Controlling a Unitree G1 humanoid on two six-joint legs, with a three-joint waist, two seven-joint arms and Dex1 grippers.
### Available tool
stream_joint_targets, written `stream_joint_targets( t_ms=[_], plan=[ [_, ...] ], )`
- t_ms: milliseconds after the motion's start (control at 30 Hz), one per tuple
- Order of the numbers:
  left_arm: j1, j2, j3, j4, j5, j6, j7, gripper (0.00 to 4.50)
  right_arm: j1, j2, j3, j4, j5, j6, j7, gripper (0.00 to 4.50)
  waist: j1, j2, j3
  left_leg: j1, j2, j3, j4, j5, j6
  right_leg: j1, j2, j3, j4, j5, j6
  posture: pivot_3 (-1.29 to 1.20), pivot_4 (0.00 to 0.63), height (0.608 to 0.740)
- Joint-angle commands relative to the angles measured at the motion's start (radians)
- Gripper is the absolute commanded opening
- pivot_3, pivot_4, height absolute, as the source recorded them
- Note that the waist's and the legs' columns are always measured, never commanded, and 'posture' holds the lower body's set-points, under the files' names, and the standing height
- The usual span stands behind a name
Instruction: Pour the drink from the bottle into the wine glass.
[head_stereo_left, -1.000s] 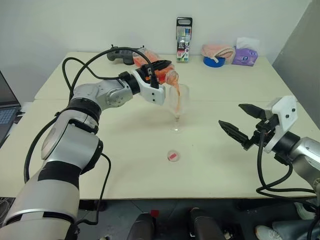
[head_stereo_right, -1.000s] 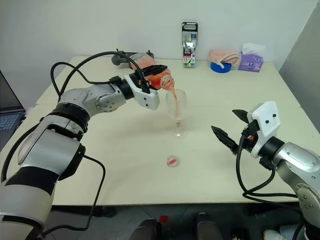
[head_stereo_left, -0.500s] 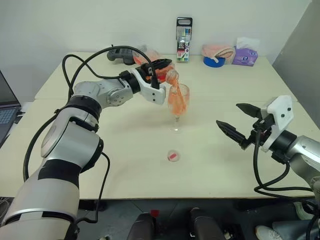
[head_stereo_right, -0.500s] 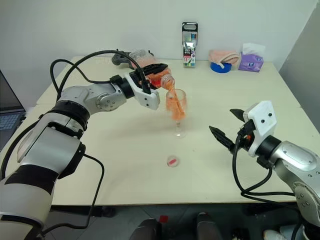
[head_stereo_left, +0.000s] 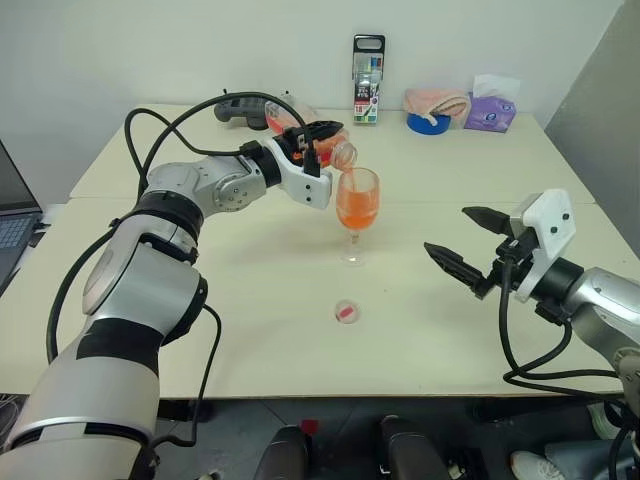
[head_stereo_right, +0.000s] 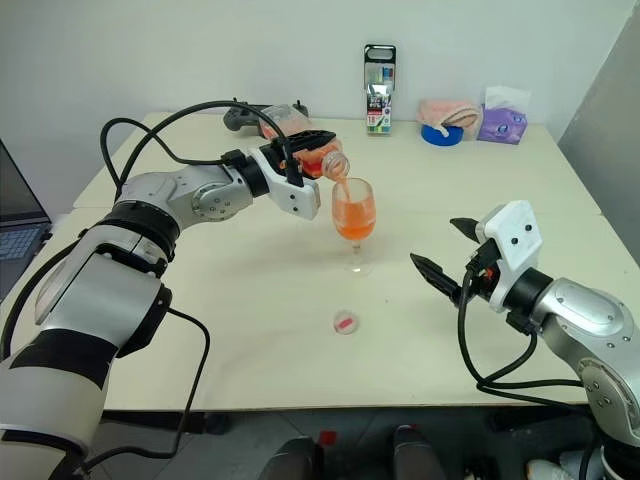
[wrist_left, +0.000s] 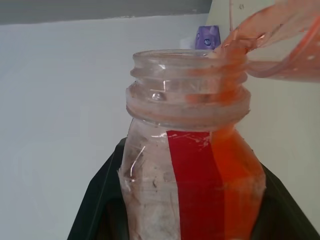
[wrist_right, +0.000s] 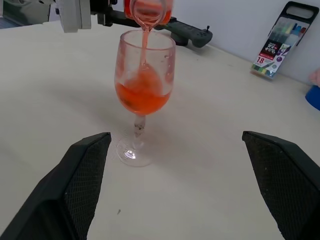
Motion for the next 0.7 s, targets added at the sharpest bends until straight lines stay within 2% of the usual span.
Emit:
stream_joint_targets(
  t_ms=[33, 133, 233, 333, 533, 600, 700],
  plan=[
    [-0.025, -0.007, 0.060, -0.004, -0.084, 0.004, -0.041, 1.82, -0.033, -0.004, -0.009, -0.004, -0.008, -0.030, 0.011, 4.50, 0.000, 0.000, 0.000, 0.000, 0.000, 0.000, 0.000, 0.000, 0.000, 0.000, 0.000, 0.000, 0.000, 0.000, 0.000, 0.00, 0.150, 0.740],
    [0.004, -0.055, 0.217, 0.022, -0.323, -0.017, -0.311, 1.82, -0.073, 0.010, -0.015, 0.000, 0.032, -0.022, 0.010, 4.50, 0.000, 0.000, 0.000, 0.000, 0.000, 0.000, 0.001, 0.000, 0.000, 0.000, 0.000, 0.000, 0.000, 0.000, 0.000, 0.00, 0.150, 0.740],
    [0.028, -0.085, 0.319, 0.011, -0.479, 0.008, -0.536, 1.82, -0.116, 0.015, -0.005, -0.002, 0.064, -0.005, 0.013, 4.50, -0.001, 0.000, 0.000, 0.000, 0.000, 0.000, 0.001, 0.000, 0.000, 0.000, 0.000, 0.000, 0.000, 0.000, 0.000, 0.00, 0.150, 0.740],
    [0.049, -0.095, 0.383, -0.009, -0.573, 0.035, -0.675, 1.82, -0.149, 0.009, 0.015, -0.002, 0.081, 0.006, 0.023, 4.50, -0.005, 0.000, 0.000, 0.000, 0.000, 0.000, 0.001, 0.000, 0.000, 0.000, 0.000, 0.000, 0.001, 0.000, 0.000, 0.00, 0.150, 0.740],
    [0.100, -0.102, 0.564, -0.055, -0.809, 0.198, -0.883, 1.81, -0.277, -0.009, 0.062, 0.057, 0.086, -0.007, 0.092, 4.50, -0.022, 0.000, 0.000, 0.001, 0.000, 0.000, 0.002, 0.000, 0.000, 0.000, 0.000, 0.000, 0.003, 0.000, -0.001, 0.00, 0.150, 0.740],
    [0.123, -0.098, 0.645, -0.081, -0.900, 0.303, -0.900, 1.81, -0.356, 0.003, 0.077, 0.100, 0.102, -0.010, 0.120, 4.50, -0.026, 0.000, 0.000, 0.001, 0.000, 0.000, 0.004, 0.000, 0.000, 0.000, 0.000, 0.000, 0.005, 0.000, -0.001, 0.00, 0.150, 0.740],
    [0.191, -0.084, 0.727, -0.158, -0.977, 0.453, -0.851, 1.81, -0.460, 0.043, 0.082, 0.145, 0.211, 0.023, 0.176, 4.50, -0.029, 0.000, 0.000, 0.002, 0.000, -0.001, 0.006, 0.000, 0.000, -0.001, 0.000, 0.000, 0.010, 0.000, -0.001, 0.00, 0.150, 0.740]
  ],
)
